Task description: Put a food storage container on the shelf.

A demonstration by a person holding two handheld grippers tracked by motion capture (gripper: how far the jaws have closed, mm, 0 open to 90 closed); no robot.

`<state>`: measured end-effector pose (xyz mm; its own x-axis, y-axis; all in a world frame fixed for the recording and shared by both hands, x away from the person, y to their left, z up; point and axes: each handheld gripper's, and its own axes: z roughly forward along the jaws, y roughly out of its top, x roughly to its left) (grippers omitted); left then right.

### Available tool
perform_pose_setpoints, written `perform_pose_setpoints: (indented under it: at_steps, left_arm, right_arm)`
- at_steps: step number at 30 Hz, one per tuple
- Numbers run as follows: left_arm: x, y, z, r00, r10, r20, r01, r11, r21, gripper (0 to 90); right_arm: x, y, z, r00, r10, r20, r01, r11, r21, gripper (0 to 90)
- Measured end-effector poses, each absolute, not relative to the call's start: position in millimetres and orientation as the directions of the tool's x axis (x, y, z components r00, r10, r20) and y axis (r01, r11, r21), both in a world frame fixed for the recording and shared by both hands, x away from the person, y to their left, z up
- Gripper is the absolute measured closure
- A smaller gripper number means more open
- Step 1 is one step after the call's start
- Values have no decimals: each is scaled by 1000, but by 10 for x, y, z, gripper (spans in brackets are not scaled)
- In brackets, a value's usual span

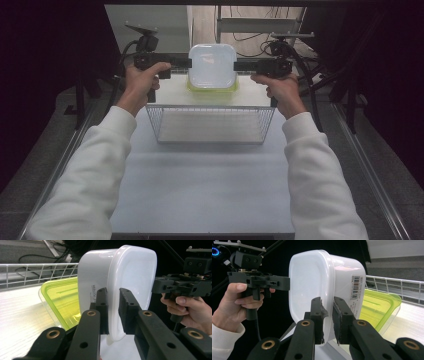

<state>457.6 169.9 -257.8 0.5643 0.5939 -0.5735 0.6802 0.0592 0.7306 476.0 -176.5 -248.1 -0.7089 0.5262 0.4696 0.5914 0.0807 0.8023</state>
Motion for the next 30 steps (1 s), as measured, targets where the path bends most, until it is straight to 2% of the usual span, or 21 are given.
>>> perform_pose_setpoints:
  at_steps: [3, 8, 15, 25, 30]
  left_arm:
    - [4650, 1694, -2623, 543, 594, -594, 707, 58, 705, 786]
    - [4793, 1757, -2670, 508, 528, -680, 758, 100, 644, 793]
    - [4951, 1779, -2718, 446, 491, -749, 799, 160, 580, 794]
    - [5079, 1785, -2783, 394, 475, -787, 817, 212, 536, 776]
    - [5112, 1791, -2821, 371, 498, -784, 818, 224, 530, 761]
  right_arm:
    - [4830, -1767, -2524, -686, 532, 495, 621, 74, 780, 784]
    - [4948, -1793, -2574, -641, 520, 564, 676, 35, 736, 776]
    - [5085, -1807, -2611, -587, 506, 632, 728, -12, 686, 751]
    - [5236, -1773, -2622, -504, 527, 685, 776, -72, 626, 734]
    - [5298, -1754, -2671, -470, 540, 698, 792, -92, 604, 736]
